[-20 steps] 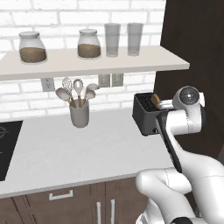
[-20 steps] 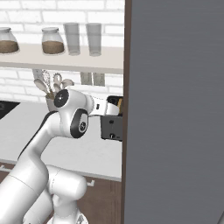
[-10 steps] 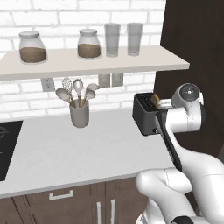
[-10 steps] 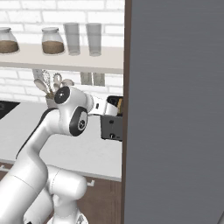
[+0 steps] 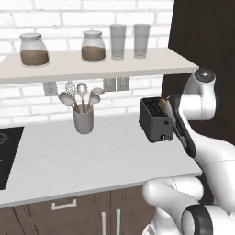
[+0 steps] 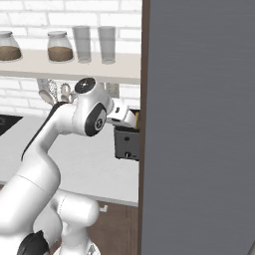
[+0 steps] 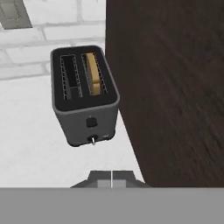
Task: Start the toaster. Once the lever pops up, take the bread to the plate on the dining counter.
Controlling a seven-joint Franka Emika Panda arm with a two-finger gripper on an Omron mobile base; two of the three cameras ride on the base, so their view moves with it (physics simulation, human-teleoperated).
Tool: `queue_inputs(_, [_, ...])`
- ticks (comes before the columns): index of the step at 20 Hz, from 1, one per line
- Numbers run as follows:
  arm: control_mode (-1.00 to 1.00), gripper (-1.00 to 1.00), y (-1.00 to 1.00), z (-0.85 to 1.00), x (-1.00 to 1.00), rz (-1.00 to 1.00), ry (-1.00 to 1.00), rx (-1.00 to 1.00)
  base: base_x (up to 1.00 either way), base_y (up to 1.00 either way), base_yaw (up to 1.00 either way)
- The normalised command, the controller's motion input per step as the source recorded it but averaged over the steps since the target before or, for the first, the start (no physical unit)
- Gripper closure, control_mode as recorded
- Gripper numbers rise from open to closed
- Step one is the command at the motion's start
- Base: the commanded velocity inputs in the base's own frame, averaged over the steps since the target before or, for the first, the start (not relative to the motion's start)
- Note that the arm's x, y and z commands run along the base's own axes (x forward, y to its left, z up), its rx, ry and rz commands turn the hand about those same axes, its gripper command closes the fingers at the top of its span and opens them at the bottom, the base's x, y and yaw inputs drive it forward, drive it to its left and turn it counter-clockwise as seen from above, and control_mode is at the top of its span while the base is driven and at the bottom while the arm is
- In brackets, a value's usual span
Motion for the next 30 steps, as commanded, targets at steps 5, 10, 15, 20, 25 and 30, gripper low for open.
queue_inputs(5, [-1.0,1.0,0.0,-0.01,0.0,0.01,-0.12,0.01,0.0,0.0,0.0])
queue_inputs(10, [-1.0,-1.0,0.4,-0.02,0.08,0.0,-0.07,0.01,0.0,0.0,0.0])
queue_inputs(15, [-1.0,-1.0,0.08,0.0,0.42,0.0,-0.02,0.0,0.0,0.0,0.0])
queue_inputs(20, [-1.0,-1.0,-0.2,-0.11,0.42,0.0,0.0,0.0,0.0,0.0,0.0])
queue_inputs(25, [-1.0,-1.0,-0.09,-0.04,0.39,0.0,0.0,0.0,0.0,0.0,0.0])
queue_inputs(30, [-1.0,-1.0,0.0,-0.3,0.46,0.0,0.0,0.0,0.0,0.0,0.0])
